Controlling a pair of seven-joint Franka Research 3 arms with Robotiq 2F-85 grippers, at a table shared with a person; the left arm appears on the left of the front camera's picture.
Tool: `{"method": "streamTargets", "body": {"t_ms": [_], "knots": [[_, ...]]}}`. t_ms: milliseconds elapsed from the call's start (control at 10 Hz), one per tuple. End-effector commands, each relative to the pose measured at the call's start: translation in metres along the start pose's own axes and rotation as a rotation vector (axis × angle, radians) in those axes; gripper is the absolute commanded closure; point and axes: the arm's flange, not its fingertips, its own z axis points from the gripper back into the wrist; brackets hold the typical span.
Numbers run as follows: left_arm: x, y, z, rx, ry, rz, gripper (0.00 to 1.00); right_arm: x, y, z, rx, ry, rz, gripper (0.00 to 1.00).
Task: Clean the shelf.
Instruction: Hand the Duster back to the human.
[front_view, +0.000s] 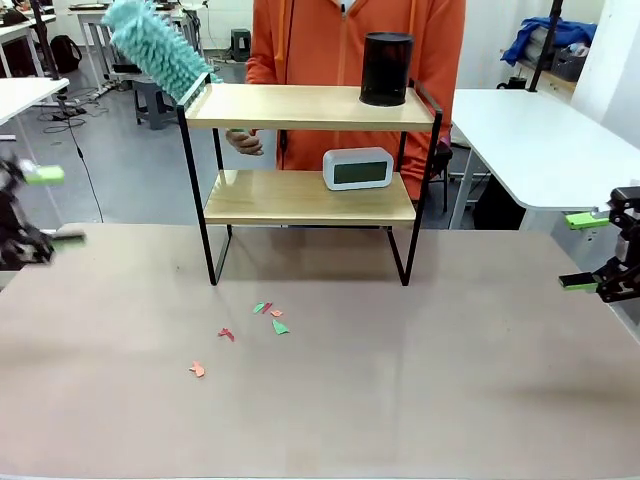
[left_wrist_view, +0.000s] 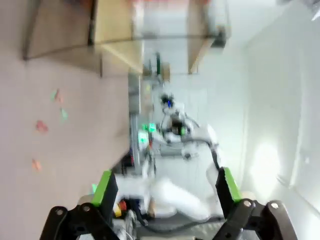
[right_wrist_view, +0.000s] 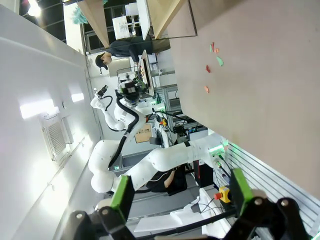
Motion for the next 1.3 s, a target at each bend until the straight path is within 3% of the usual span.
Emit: {"method": "streamTargets", "body": {"t_ms": [0, 100, 200, 1200], "knots": [[-0.026, 0.038, -0.021, 0.132, 0.213, 0.034, 0.0, -0.003, 0.0, 0.002, -0.006, 0.007, 0.0, 0.0], [-0.026, 0.037, -0.025, 0.16, 0.243, 0.04, 0.0, -0.003, 0.0, 0.002, -0.006, 0.007, 0.0, 0.0], [-0.009, 0.026, -0.018, 0.033, 0.13, 0.061, 0.0, -0.003, 0.0, 0.002, -0.006, 0.007, 0.0, 0.0], [-0.009, 0.026, -0.018, 0.033, 0.13, 0.061, 0.0, -0.003, 0.0, 0.002, -0.006, 0.007, 0.0, 0.0]]}}
